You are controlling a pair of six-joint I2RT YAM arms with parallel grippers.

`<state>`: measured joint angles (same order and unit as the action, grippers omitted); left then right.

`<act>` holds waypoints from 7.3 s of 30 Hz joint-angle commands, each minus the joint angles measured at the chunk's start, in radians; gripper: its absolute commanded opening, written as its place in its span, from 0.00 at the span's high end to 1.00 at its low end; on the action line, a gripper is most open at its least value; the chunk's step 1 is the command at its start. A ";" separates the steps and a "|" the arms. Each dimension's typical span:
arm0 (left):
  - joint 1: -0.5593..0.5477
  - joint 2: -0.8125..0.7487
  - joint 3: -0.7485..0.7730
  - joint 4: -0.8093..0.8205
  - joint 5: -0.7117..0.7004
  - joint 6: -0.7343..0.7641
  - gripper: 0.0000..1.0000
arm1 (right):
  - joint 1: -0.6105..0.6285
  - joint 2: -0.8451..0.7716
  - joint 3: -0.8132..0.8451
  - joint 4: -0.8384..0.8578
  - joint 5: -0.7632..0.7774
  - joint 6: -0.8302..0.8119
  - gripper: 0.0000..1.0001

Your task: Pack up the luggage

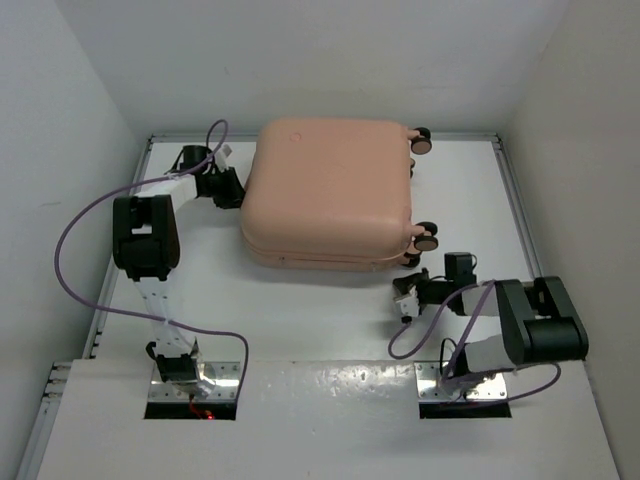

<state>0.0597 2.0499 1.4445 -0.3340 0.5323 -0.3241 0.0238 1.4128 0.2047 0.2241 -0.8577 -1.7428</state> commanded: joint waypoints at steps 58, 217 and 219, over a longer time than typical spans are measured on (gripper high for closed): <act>0.195 -0.163 -0.288 0.075 -0.144 -0.061 1.00 | 0.439 -0.065 0.045 0.669 0.764 1.934 0.65; 0.295 -0.628 -0.056 -0.069 -0.079 0.362 0.00 | 0.478 0.849 1.105 0.969 0.270 2.267 1.00; 0.273 -0.651 -0.096 -0.120 -0.068 0.346 0.00 | 0.516 0.830 1.081 0.995 0.289 2.284 1.00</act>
<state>0.3523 1.4616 1.3842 -0.3714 0.4374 0.0044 0.3515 2.3333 1.2945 1.0843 -0.3511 0.4561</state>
